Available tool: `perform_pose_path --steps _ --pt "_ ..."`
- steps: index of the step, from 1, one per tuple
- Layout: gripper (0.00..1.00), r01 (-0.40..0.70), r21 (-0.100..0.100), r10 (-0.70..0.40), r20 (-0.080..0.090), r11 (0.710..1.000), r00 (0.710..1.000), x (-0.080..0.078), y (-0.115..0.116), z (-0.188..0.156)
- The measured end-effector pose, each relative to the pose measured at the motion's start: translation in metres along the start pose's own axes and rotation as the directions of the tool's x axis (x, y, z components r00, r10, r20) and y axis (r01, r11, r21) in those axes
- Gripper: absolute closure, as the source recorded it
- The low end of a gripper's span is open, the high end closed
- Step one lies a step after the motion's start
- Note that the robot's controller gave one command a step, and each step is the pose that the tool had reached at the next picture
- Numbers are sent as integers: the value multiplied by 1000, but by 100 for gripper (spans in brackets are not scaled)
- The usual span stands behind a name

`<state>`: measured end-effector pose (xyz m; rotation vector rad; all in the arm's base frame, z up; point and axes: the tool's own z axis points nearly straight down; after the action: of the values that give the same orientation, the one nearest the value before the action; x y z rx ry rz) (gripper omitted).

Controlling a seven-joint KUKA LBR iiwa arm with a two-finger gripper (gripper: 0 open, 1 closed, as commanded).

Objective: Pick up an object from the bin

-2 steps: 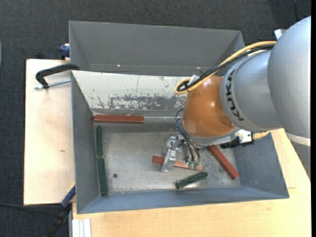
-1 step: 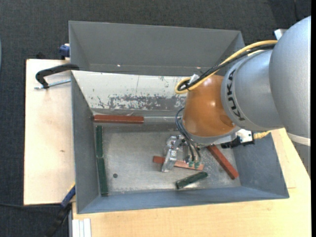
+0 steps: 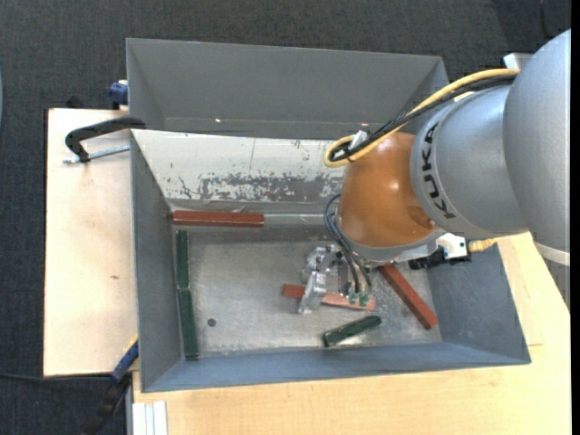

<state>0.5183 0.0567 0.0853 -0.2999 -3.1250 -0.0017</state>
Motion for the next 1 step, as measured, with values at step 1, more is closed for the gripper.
perform_pose_path --steps 1 --pt "100 0 0 0 1 1000 1000 0 0 -16"
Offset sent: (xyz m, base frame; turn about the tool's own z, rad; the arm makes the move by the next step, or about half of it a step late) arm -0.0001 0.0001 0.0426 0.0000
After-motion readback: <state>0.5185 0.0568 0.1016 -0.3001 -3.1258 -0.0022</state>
